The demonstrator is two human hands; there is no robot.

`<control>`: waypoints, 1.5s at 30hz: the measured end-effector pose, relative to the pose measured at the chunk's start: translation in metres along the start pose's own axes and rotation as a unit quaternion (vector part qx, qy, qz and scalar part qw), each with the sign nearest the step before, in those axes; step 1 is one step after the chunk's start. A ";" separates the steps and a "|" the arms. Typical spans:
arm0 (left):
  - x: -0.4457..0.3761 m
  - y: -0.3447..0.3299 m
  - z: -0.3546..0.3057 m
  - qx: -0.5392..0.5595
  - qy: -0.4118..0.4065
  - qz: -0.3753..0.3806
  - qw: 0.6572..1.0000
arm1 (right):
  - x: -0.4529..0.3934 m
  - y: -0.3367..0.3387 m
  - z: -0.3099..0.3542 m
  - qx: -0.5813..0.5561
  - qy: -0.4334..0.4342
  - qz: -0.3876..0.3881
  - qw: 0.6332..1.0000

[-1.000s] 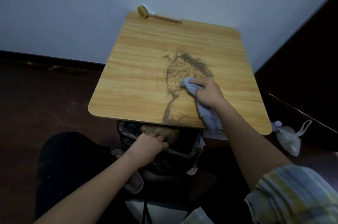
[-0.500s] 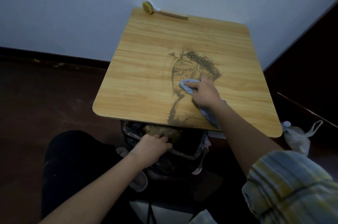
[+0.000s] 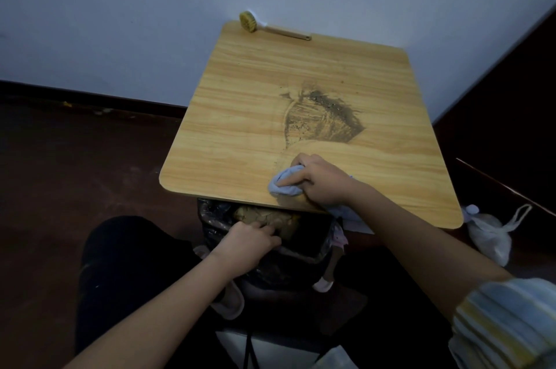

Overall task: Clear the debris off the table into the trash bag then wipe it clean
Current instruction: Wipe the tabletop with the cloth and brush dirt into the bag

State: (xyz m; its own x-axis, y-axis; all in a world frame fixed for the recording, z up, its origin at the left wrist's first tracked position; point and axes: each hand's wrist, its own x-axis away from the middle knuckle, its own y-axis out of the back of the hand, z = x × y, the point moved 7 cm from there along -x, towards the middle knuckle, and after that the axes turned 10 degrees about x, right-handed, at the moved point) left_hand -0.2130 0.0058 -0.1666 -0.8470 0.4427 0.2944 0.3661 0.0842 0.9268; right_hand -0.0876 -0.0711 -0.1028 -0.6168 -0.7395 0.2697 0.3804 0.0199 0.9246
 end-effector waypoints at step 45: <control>0.011 -0.005 0.001 -0.012 -0.017 -0.012 1.000 | 0.018 -0.009 0.014 -0.009 -0.013 -0.001 1.000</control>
State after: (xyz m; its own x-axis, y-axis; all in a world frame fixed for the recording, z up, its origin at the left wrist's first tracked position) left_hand -0.2232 0.0111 -0.1684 -0.8411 0.4716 0.2648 0.3371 0.0742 0.9385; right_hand -0.1123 -0.0751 -0.1024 -0.6348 -0.7220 0.2753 0.3910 0.0071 0.9204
